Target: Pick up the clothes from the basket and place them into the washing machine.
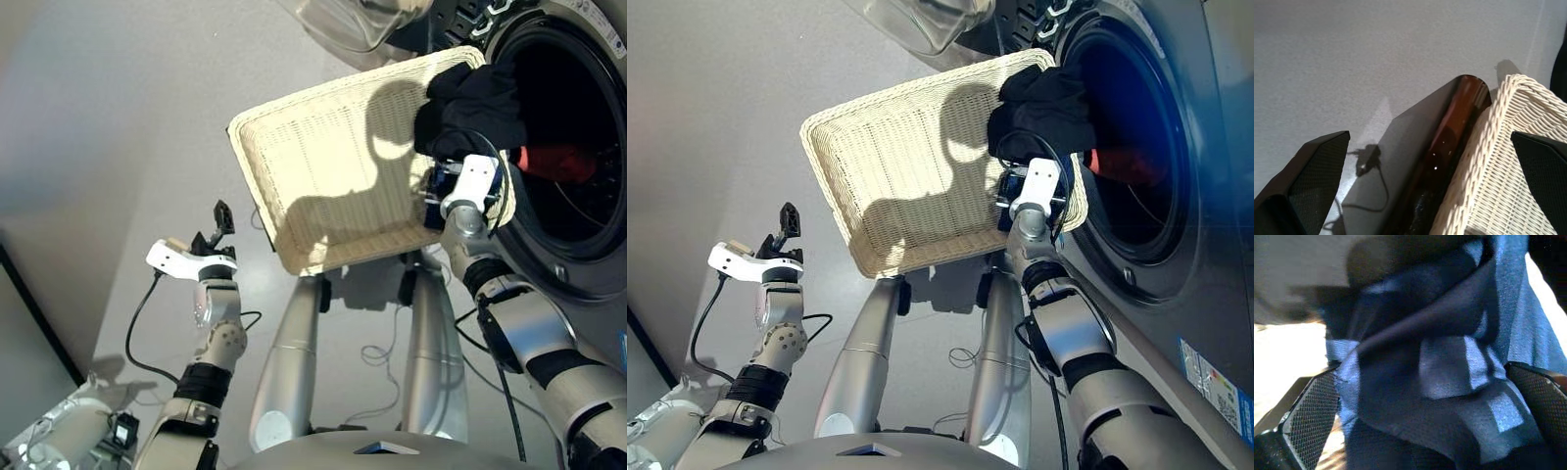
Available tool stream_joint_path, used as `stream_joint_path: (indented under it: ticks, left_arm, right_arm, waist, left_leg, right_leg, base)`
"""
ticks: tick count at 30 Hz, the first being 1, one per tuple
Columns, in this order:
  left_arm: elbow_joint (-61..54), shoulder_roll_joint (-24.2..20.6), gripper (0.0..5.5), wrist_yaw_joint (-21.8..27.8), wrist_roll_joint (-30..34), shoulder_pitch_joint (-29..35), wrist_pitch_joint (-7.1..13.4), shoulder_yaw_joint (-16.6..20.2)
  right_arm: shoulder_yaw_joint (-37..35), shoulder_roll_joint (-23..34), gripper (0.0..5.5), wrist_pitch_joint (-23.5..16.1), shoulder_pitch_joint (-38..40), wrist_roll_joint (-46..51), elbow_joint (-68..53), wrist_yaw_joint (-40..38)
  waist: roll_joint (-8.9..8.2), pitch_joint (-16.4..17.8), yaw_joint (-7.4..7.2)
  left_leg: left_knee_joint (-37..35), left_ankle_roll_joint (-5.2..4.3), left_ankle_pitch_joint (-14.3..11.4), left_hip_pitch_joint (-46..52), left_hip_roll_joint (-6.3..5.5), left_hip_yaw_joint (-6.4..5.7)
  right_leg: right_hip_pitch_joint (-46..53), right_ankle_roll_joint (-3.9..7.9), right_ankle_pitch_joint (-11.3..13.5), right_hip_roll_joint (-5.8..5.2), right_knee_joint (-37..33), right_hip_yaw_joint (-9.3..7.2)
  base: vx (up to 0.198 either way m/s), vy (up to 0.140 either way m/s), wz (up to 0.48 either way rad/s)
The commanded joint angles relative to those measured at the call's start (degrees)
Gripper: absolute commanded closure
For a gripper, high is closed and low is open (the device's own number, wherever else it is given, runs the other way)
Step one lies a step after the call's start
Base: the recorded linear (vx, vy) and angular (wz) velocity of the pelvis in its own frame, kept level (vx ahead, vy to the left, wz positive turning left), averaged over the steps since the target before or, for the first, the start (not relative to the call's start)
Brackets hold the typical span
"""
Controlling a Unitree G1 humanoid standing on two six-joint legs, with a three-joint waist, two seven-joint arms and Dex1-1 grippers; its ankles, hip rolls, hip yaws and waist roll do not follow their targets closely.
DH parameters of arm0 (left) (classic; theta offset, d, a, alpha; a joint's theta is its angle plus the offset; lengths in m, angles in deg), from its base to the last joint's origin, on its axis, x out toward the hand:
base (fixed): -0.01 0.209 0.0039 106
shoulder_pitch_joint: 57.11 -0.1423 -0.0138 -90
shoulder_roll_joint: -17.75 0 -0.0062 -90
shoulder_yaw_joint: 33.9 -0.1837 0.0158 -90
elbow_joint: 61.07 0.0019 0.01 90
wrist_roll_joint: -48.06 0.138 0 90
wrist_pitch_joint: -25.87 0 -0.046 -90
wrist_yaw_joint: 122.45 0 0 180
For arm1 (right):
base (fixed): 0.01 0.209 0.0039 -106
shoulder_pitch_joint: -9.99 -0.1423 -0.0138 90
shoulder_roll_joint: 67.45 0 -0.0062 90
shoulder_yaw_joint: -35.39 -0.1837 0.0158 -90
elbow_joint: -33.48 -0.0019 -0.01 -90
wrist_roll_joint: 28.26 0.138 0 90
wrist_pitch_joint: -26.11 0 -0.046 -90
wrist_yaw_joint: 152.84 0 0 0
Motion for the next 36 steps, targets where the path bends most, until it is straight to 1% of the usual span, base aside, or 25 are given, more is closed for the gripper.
stream_joint_path:
  ticks: [1, 6, 9, 12, 13, 15, 16, 18, 19, 20, 21, 22, 23, 24, 25, 27, 28, 30, 33, 35, 36]
  left_arm:
    - [-3.58, -1.9, 0.0, -0.46, 3.99, -1.88, 1.66, 0.59]
    - [-3.43, -2.04, 0.0, -0.71, 4.24, -1.58, 1.53, 0.71]
    - [-3.11, -2.17, 0.0, -1.0, 4.32, -1.16, 1.88, 0.95]
    - [-3.23, -2.26, 0.0, -1.17, 4.37, -0.98, 2.4, 1.38]
    - [-3.16, -2.34, 0.0, -1.55, 4.57, -0.91, 2.62, 1.64]
    - [-3.32, -2.3, 0.0, -2.08, 5.21, -1.19, 3.05, 2.58]
    - [-3.18, -2.23, 0.0, -2.6, 5.92, -1.12, 3.24, 3.26]
    - [-2.71, -1.82, 0.0, -3.9, 7.53, -0.44, 3.68, 4.71]
    - [-2.48, -1.73, 0.0, -4.41, 8.39, 0.41, 4.21, 5.18]
    - [-2.22, -1.83, 0.0, -4.27, 8.61, 0.72, 4.56, 5.28]
    - [-2.17, -1.74, 0.0, -4.25, 8.61, 0.8, 4.59, 5.3]
    - [-2.95, -2.24, 0.0, -3.49, 8.12, 0.71, 5.24, 4.86]
    - [-3.33, -2.53, 0.0, -3.08, 7.54, 0.64, 5.42, 4.68]
    - [-3.29, -2.45, 0.0, -3.02, 7.49, 0.75, 5.43, 4.78]
    - [-3.8, -3.07, 0.0, -2.26, 6.96, 0.19, 5.24, 4.04]
    - [-3.99, -3.41, 0.0, -1.76, 6.2, -0.16, 4.73, 3.65]
    - [-3.97, -3.36, 0.0, -1.73, 6.17, -0.09, 4.73, 3.66]
    - [-4.28, -3.49, 0.0, -1.48, 5.45, -0.97, 4.03, 2.74]
    - [-4.56, -3.74, 0.0, -1.5, 4.85, -2.34, 3.3, 2.52]
    - [-5.13, -3.83, 0.0, -1.82, 4.28, -3.37, 3.02, 2.47]
    - [-5.39, -3.72, 0.0, -2.0, 3.96, -3.71, 2.8, 2.36]
  right_arm:
    - [1.24, 1.71, 5.5, 0.37, -1.1, -1.12, 0.08, -1.64]
    - [1.47, 1.62, 5.5, -0.27, -1.91, -0.21, -1.32, -1.7]
    - [1.87, 1.76, 5.5, -1.0, -2.76, 0.2, -2.43, -1.86]
    - [2.53, 2.26, 5.5, -1.46, -3.65, -1.45, -3.96, -2.88]
    - [2.63, 2.73, 5.5, -1.54, -3.95, -2.92, -4.54, -4.07]
    - [4.78, 4.47, 5.5, -1.05, -4.81, -11.97, -8.39, -8.64]
    - [5.42, 5.85, 5.5, -0.24, -4.68, -17.5, -10.48, -11.6]
    - [6.65, 9.63, 5.5, 2.79, -4.07, -29.78, -16.46, -17.26]
    - [6.93, 11.77, 5.5, 4.63, -3.85, -35.36, -17.67, -19.72]
    - [8.47, 14.2, 5.5, 7.05, -4.61, -41.29, -16.33, -21.39]
    - [8.53, 14.21, 5.5, 7.08, -4.71, -41.4, -16.28, -21.46]
    - [9.08, 17.07, 5.5, 9.51, -8.65, -44.08, -13.04, -22.14]
    - [10.4, 18.78, 5.5, 11.59, -11.22, -46.29, -10.62, -23.95]
    - [10.6, 18.75, 5.5, 11.54, -11.54, -46.26, -10.38, -24.0]
    - [12.8, 21.24, 5.5, 13.7, -14.87, -49.25, -6.5, -25.01]
    - [13.05, 23.97, 5.5, 15.67, -17.73, -49.0, -1.36, -26.66]
    - [13.19, 24.0, 5.5, 15.57, -17.94, -48.93, -1.16, -26.68]
    - [10.87, 26.0, 5.5, 16.54, -19.38, -44.35, 2.93, -28.46]
    - [8.09, 29.48, 5.5, 17.08, -20.47, -38.67, 6.06, -29.99]
    - [5.58, 31.97, 5.5, 17.46, -21.42, -33.99, 7.66, -32.73]
    - [4.33, 32.24, 5.5, 16.87, -21.76, -31.46, 7.53, -33.84]
  waist:
    - [3.47, -0.24, 0.64]
    - [3.06, -0.28, 0.36]
    - [2.68, -0.53, 0.01]
    - [2.44, -0.76, -0.22]
    - [2.34, -0.9, -0.25]
    - [2.18, -1.06, -0.58]
    - [2.14, -1.15, -0.72]
    - [2.22, -1.4, -1.05]
    - [2.34, -1.51, -1.12]
    - [2.41, -1.69, -0.92]
    - [2.52, -1.63, -0.96]
    - [2.68, -1.84, -0.5]
    - [2.76, -1.92, -0.26]
    - [2.84, -1.89, -0.32]
    - [2.87, -1.91, 0.19]
    - [3.05, -1.98, 0.51]
    - [3.09, -1.98, 0.54]
    - [3.43, -1.94, 0.71]
    - [3.62, -1.92, 0.71]
    - [3.86, -1.93, 0.67]
    - [4.0, -1.93, 0.65]
  left_leg:
    - [-1.53, 1.82, 2.61, -2.98, -0.21, 0.39]
    - [-0.99, 1.68, 2.3, -2.15, -0.09, 0.73]
    - [-1.28, 1.53, 2.17, -1.27, -0.02, 0.79]
    - [-2.14, 1.37, 2.21, -0.34, 0.18, 0.89]
    - [-2.38, 1.32, 2.24, -0.13, 0.17, 0.98]
    - [-3.04, 1.25, 2.43, 0.53, 0.32, 0.91]
    - [-3.34, 1.26, 2.41, 0.83, 0.33, 0.94]
    - [-3.77, 1.28, 2.31, 1.2, 0.36, 0.88]
    - [-4.0, 1.3, 2.25, 1.35, 0.34, 0.78]
    - [-4.18, 1.3, 2.26, 1.42, 0.22, 0.66]
    - [-4.18, 1.3, 2.24, 1.43, 0.22, 0.63]
    - [-4.1, 1.3, 2.27, 1.23, 0.03, 0.36]
    - [-4.05, 1.31, 2.22, 1.12, -0.07, 0.41]
    - [-4.12, 1.31, 2.33, 1.02, -0.07, 0.42]
    - [-3.77, 1.33, 2.22, 0.72, -0.18, 0.43]
    - [-3.05, 1.37, 2.09, 0.01, -0.39, 0.48]
    - [-2.96, 1.37, 2.04, -0.1, -0.39, 0.51]
    - [-1.72, 1.4, 1.98, -0.96, -0.53, 0.55]
    - [-0.04, 1.45, 1.61, -1.83, -0.8, 0.61]
    - [1.25, 1.5, 1.31, -2.58, -1.04, 0.59]
    - [1.92, 1.53, 1.18, -2.95, -1.14, 0.62]
  right_leg:
    - [-1.52, 2.41, 4.6, 1.49, -1.0, -2.26]
    - [-0.73, 2.36, 4.75, 1.48, -1.22, -2.32]
    - [0.29, 2.38, 4.85, 1.63, -1.94, -2.46]
    - [1.27, 2.34, 4.92, 1.66, -2.96, -2.59]
    - [1.59, 2.36, 4.94, 1.67, -3.24, -2.65]
    - [2.11, 2.37, 5.08, 1.69, -3.85, -2.73]
    - [2.42, 2.38, 5.09, 1.71, -4.18, -2.76]
    - [2.75, 2.41, 4.9, 1.7, -4.46, -2.75]
    - [2.84, 2.43, 4.75, 1.61, -4.55, -2.78]
    - [2.86, 2.47, 4.65, 1.55, -4.63, -2.81]
    - [2.89, 2.47, 4.64, 1.55, -4.63, -2.85]
    - [2.57, 2.51, 4.52, 1.5, -4.36, -2.83]
    - [2.27, 2.55, 4.51, 1.53, -4.25, -2.71]
    - [2.17, 2.56, 4.63, 1.53, -4.33, -2.7]
    - [1.54, 2.62, 4.55, 1.5, -3.81, -2.55]
    - [0.77, 2.73, 4.57, 1.44, -3.28, -2.41]
    - [0.66, 2.73, 4.55, 1.45, -3.22, -2.38]
    - [-0.12, 2.86, 4.64, 1.31, -1.94, -2.04]
    - [-1.14, 2.9, 4.54, 1.29, -0.14, -1.87]
    - [-1.88, 2.97, 4.55, 1.18, 0.88, -1.71]
    - [-2.18, 2.92, 4.51, 1.25, 1.41, -1.57]
  base:
    - [0.0, 0.0, 0.0]
    - [0.0, 0.0, 0.0]
    - [0.0, 0.0, 0.0]
    - [0.0, 0.0, 0.0]
    - [0.0, 0.0, 0.0]
    - [0.0, 0.0, 0.0]
    - [0.0, 0.0, 0.0]
    - [0.0, 0.0, 0.0]
    - [0.0, 0.0, 0.0]
    - [0.0, 0.0, 0.0]
    - [0.0, 0.0, 0.0]
    - [0.0, 0.0, 0.0]
    - [0.0, 0.0, 0.0]
    - [0.0, 0.0, 0.0]
    - [0.0, 0.0, 0.0]
    - [0.0, 0.0, 0.0]
    - [0.0, 0.0, 0.0]
    - [0.0, 0.0, 0.0]
    - [0.0, 0.0, 0.0]
    - [0.0, 0.0, 0.0]
    - [0.0, 0.0, 0.0]
